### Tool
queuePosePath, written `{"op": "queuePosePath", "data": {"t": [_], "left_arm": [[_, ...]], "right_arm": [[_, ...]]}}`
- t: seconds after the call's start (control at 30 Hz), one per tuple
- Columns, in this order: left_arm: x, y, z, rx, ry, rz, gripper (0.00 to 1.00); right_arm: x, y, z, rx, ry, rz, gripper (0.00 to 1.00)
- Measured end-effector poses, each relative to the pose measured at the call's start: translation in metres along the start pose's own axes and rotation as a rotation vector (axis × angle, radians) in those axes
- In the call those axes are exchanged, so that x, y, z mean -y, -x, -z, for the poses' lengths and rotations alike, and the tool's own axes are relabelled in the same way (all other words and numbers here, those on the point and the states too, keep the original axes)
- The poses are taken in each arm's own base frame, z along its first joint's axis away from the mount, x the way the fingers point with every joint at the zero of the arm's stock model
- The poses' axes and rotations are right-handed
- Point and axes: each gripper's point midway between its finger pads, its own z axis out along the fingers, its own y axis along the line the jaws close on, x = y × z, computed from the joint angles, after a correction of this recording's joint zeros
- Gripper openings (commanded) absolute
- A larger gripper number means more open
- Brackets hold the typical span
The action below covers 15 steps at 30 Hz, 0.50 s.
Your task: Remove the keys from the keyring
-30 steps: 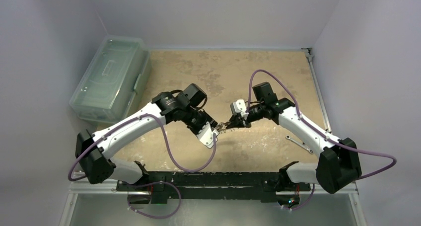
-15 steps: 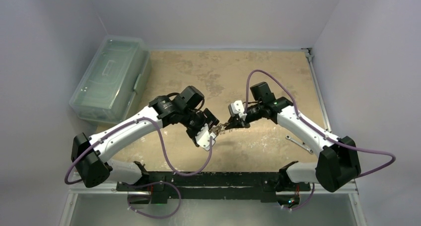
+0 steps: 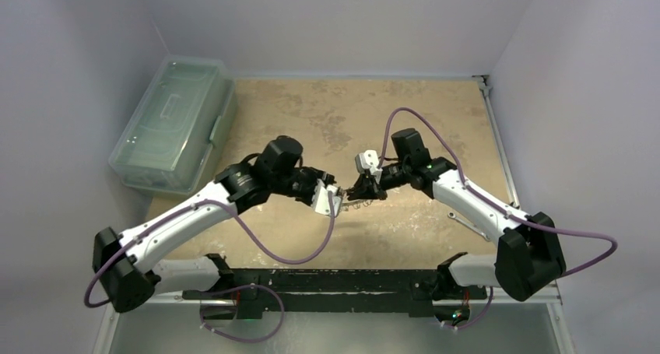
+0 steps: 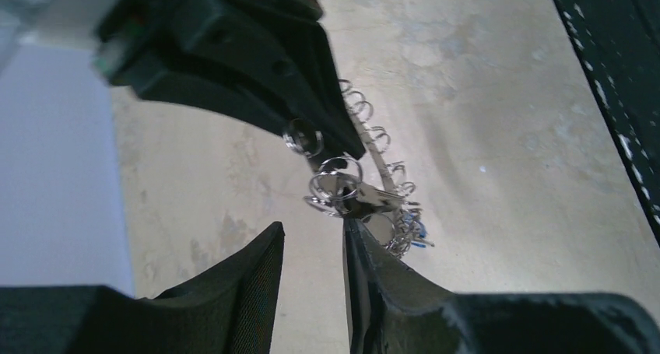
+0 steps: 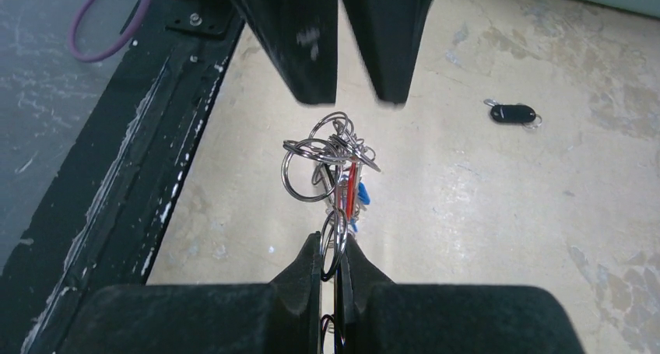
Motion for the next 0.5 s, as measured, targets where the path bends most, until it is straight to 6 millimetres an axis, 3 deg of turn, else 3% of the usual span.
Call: {"op": "queuePosePath", "data": {"t": [0.2, 0.5], "left_arm": [[-0.022, 0.02, 0.026, 0.114, 0.235, 0.046, 0.35], [-0.021, 0.017, 0.012, 0.165, 0.282, 0.074, 0.34]], "right_arm": [[0.01, 0.005, -0.001, 0.04, -0.048, -0.08, 0.0], [0.021, 0.014, 0.001, 0.077, -0.084, -0.115, 0.0]]}}
